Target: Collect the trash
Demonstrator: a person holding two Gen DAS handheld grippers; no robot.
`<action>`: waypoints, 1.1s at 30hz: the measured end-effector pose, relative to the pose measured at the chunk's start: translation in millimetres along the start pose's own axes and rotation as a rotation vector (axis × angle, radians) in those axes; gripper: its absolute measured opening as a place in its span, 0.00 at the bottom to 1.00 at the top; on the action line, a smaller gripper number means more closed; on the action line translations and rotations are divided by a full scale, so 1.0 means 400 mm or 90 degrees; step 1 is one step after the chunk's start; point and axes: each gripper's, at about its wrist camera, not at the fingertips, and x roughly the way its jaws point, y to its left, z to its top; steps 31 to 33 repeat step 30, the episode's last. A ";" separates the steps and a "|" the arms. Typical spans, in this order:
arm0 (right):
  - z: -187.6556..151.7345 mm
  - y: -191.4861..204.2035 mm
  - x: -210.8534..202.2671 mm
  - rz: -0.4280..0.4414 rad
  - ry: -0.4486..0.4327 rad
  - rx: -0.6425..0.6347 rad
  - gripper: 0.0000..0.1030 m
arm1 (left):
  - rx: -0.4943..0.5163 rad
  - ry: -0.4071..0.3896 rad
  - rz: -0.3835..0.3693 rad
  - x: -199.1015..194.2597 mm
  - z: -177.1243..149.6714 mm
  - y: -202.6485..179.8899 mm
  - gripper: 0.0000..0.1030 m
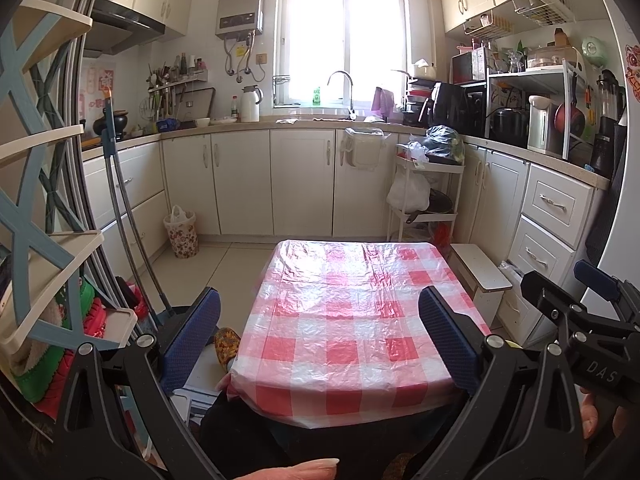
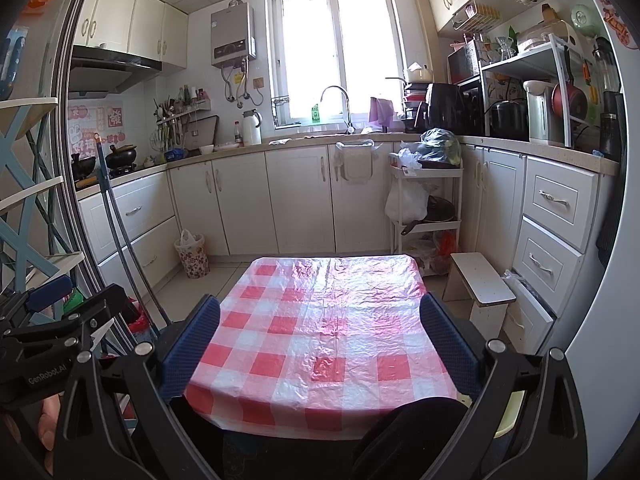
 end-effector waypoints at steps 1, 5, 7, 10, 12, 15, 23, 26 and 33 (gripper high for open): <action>0.000 0.001 0.000 0.000 -0.001 0.000 0.93 | 0.001 -0.001 0.000 -0.001 0.001 -0.001 0.93; -0.002 0.001 0.002 0.000 0.000 -0.001 0.93 | 0.000 0.001 -0.001 0.000 0.000 -0.002 0.93; -0.001 0.002 0.004 0.001 0.002 0.000 0.93 | -0.002 0.004 -0.006 0.002 0.004 0.000 0.93; -0.003 0.002 0.005 0.003 0.003 0.001 0.93 | -0.005 0.006 -0.016 0.004 0.005 -0.004 0.93; -0.005 0.000 0.007 0.005 0.004 0.002 0.93 | -0.010 0.016 -0.032 0.011 0.007 -0.002 0.93; -0.007 0.000 0.012 0.009 0.008 0.006 0.93 | -0.025 0.024 -0.048 0.020 0.001 0.007 0.93; -0.010 -0.011 0.025 0.007 0.012 0.010 0.93 | 0.028 0.035 -0.013 0.047 -0.009 -0.003 0.93; -0.010 -0.011 0.021 0.005 0.010 0.008 0.93 | 0.035 0.051 -0.007 0.061 -0.018 -0.009 0.93; -0.010 -0.019 0.021 0.004 0.009 0.011 0.93 | 0.043 0.062 -0.001 0.070 -0.026 -0.019 0.93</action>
